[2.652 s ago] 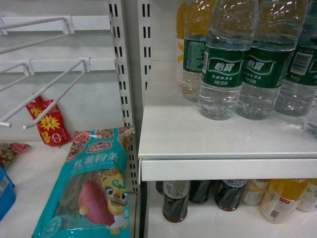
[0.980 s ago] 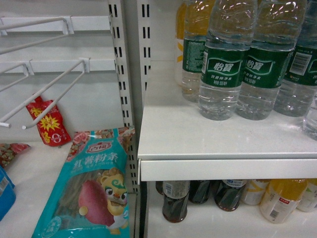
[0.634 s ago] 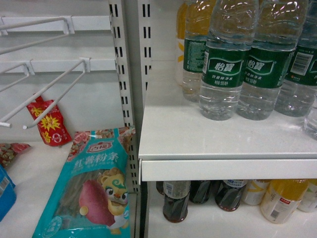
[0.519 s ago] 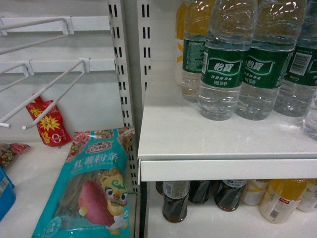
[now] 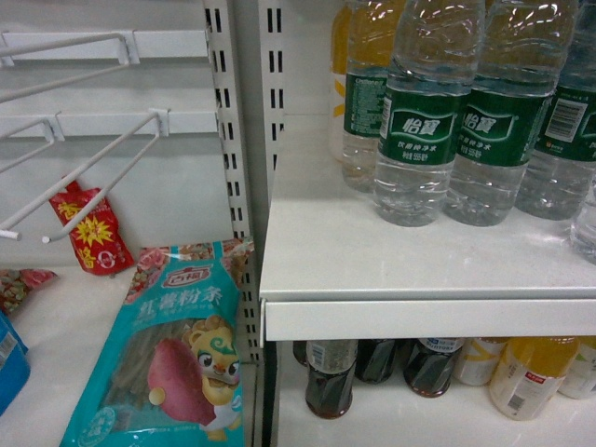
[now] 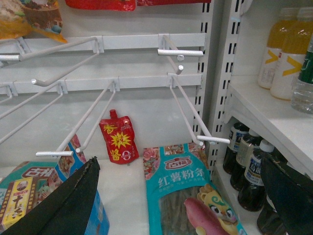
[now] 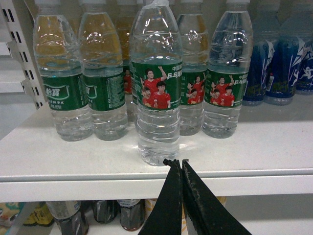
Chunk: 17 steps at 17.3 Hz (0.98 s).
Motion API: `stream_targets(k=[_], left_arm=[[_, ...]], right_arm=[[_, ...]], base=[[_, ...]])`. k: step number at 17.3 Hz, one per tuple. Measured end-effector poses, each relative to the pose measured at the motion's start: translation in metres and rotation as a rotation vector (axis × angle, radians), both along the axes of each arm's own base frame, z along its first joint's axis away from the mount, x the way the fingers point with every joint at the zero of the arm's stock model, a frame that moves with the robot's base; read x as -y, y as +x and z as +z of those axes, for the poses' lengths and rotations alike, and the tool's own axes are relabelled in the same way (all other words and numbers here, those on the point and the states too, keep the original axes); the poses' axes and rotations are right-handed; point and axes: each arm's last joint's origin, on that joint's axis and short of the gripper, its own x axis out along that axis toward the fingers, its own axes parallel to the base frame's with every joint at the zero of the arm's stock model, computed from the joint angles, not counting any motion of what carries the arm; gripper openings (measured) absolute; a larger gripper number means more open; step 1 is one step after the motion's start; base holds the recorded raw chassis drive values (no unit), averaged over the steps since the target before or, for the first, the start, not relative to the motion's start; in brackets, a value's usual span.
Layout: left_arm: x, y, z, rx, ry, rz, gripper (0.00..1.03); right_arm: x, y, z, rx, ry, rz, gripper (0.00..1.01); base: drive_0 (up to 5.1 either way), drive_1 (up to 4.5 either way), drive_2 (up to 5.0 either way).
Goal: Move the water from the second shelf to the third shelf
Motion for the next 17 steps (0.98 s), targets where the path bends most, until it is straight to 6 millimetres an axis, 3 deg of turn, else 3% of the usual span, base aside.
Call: stream_targets(k=[5, 12, 13, 17], left_arm=[[0.000, 0.000, 0.000, 0.000, 0.000, 0.002, 0.98], [0.000, 0.000, 0.000, 0.000, 0.000, 0.000, 0.98], [0.000, 0.000, 0.000, 0.000, 0.000, 0.000, 0.98], [0.000, 0.000, 0.000, 0.000, 0.000, 0.000, 0.98]], right_arm=[[0.000, 0.000, -0.011, -0.002, 0.000, 0.000, 0.02], [0.000, -0.001, -0.011, 0.006, -0.002, 0.000, 0.03], [0.000, -0.001, -0.011, 0.006, -0.002, 0.000, 0.16], [0.000, -0.001, -0.011, 0.006, -0.002, 0.000, 0.49]], base=[[0.0, 0.00, 0.0], [0.0, 0.00, 0.0], [0.0, 0.00, 0.0], [0.0, 0.00, 0.0]])
